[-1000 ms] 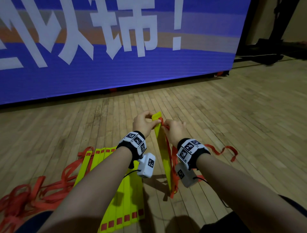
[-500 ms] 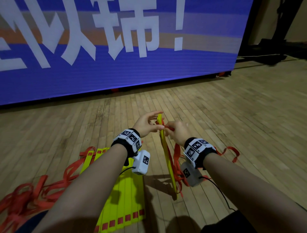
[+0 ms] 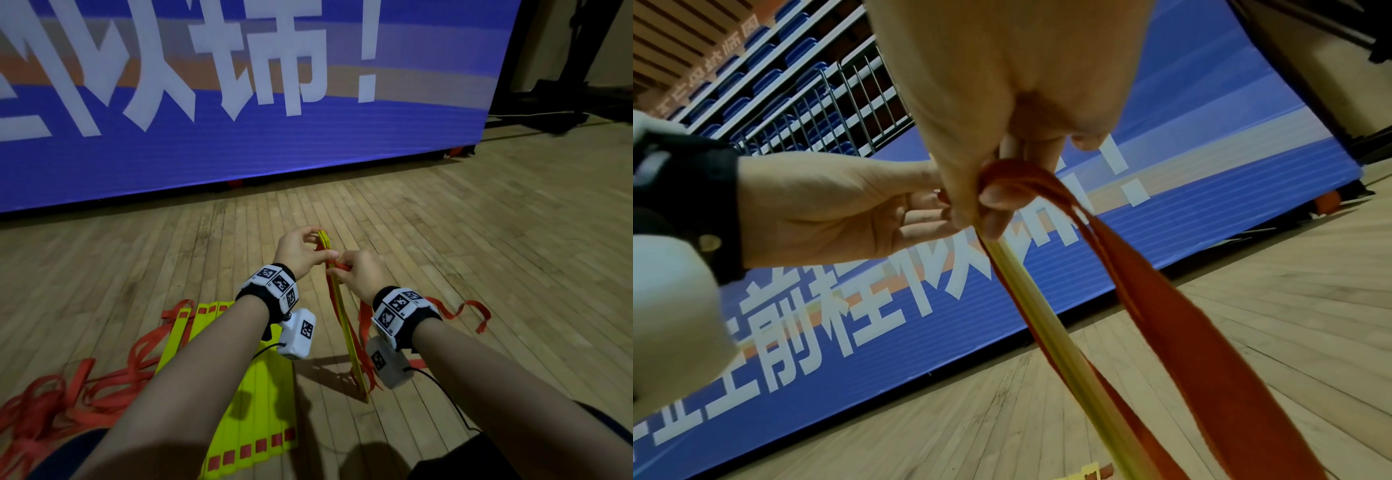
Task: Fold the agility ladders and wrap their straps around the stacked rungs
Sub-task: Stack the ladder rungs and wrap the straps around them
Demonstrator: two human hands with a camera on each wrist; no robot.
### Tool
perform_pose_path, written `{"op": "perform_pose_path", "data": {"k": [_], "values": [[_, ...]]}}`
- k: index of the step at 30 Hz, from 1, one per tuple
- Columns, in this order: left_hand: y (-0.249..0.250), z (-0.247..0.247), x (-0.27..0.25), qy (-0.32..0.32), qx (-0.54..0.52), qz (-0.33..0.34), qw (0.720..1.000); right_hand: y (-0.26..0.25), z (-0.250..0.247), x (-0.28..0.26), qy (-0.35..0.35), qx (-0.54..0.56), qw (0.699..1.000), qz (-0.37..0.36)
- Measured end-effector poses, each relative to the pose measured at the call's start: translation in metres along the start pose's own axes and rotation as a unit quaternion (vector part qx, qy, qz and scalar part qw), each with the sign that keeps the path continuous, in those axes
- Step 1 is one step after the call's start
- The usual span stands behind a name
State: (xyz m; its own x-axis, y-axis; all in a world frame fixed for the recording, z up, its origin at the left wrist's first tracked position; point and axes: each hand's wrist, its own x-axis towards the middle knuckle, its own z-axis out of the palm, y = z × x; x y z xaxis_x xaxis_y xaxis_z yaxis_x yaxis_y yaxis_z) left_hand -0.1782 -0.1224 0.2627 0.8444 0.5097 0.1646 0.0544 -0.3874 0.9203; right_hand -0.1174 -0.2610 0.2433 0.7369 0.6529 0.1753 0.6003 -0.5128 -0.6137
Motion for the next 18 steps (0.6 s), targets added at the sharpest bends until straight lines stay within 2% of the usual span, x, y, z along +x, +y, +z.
{"op": "perform_pose_path", "data": {"k": [5,9,13,18], "values": [[0.006,-0.005,-0.002,-0.042,-0.008,0.005,0.999,0.003,-0.003,0.004,0.017,-0.008,1.000,0.006],[0.007,-0.006,-0.002,-0.049,0.006,0.011,0.999,0.003,-0.005,0.005,0.012,-0.023,1.000,-0.001],[0.002,-0.007,-0.009,-0.065,-0.030,0.016,0.997,0.007,-0.007,0.005,0.019,-0.019,1.000,-0.002],[0.000,-0.011,-0.017,-0.099,-0.083,-0.019,0.991,0.000,-0.016,0.003,-0.008,0.006,1.000,-0.014]]}}
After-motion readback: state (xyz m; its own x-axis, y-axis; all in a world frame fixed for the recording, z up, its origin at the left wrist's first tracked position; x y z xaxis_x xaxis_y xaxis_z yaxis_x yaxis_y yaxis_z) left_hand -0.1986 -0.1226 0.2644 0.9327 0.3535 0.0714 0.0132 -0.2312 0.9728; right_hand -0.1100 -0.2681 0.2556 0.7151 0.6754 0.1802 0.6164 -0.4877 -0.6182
